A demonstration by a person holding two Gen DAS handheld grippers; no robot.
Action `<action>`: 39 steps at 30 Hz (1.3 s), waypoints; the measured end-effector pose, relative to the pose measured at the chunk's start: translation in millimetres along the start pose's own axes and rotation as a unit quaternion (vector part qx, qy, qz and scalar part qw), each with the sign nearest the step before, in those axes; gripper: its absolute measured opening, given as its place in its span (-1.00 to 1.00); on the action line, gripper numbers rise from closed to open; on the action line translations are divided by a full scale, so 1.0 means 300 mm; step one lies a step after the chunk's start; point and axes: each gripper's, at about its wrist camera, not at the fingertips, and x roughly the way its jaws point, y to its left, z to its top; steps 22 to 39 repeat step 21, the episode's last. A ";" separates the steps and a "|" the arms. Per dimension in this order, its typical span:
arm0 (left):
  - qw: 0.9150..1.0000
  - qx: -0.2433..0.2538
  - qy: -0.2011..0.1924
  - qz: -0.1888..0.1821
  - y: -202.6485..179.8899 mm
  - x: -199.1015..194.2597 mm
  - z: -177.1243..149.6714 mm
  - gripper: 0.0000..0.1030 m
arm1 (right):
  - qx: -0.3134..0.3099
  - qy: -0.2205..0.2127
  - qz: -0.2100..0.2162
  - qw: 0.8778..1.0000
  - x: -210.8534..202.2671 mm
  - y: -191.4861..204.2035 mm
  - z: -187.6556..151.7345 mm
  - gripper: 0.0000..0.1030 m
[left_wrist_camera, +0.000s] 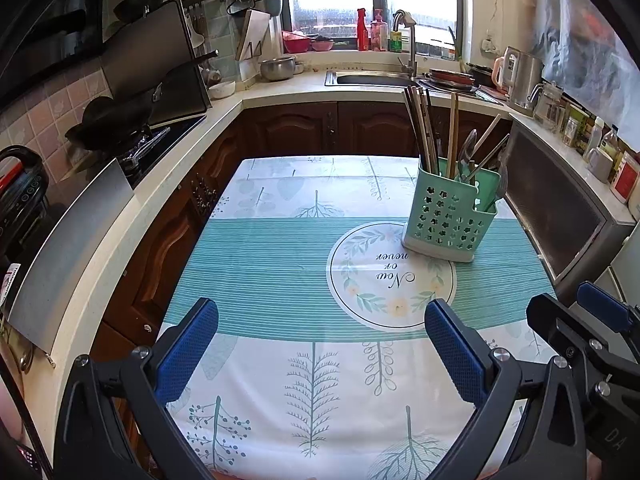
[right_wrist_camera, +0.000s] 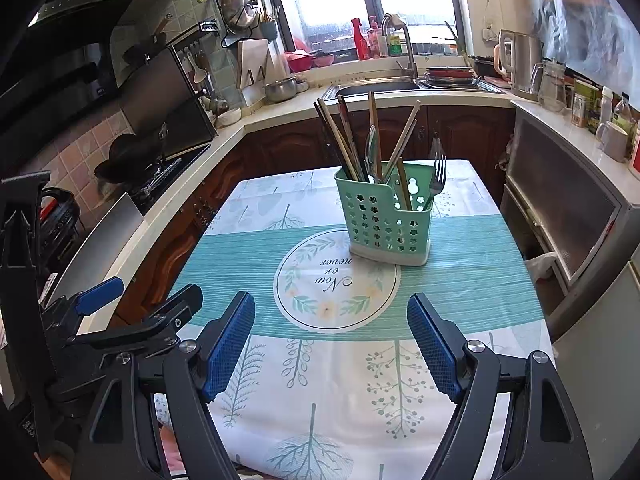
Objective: Organize utensils
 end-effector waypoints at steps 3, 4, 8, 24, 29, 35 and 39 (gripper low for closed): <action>1.000 0.001 0.003 0.000 0.000 0.006 0.001 0.98 | 0.002 0.003 0.001 1.000 0.008 -0.003 0.002 0.55; 1.000 0.001 0.004 0.000 0.000 0.009 0.001 0.98 | 0.002 0.004 0.001 1.000 0.013 -0.003 0.002 0.55; 1.000 0.001 0.013 0.001 0.001 0.024 -0.003 0.98 | 0.004 0.011 0.000 1.000 0.035 -0.003 0.002 0.55; 0.999 -0.005 0.039 0.001 0.020 0.071 -0.014 0.98 | 0.005 0.032 0.007 0.999 0.110 -0.007 -0.015 0.55; 0.999 -0.005 0.039 0.001 0.020 0.071 -0.014 0.98 | 0.005 0.032 0.007 0.999 0.110 -0.007 -0.015 0.55; 0.999 -0.005 0.039 0.001 0.020 0.071 -0.014 0.98 | 0.005 0.032 0.007 0.999 0.110 -0.007 -0.015 0.55; 0.999 -0.005 0.039 0.001 0.020 0.071 -0.014 0.98 | 0.005 0.032 0.007 0.999 0.110 -0.007 -0.015 0.55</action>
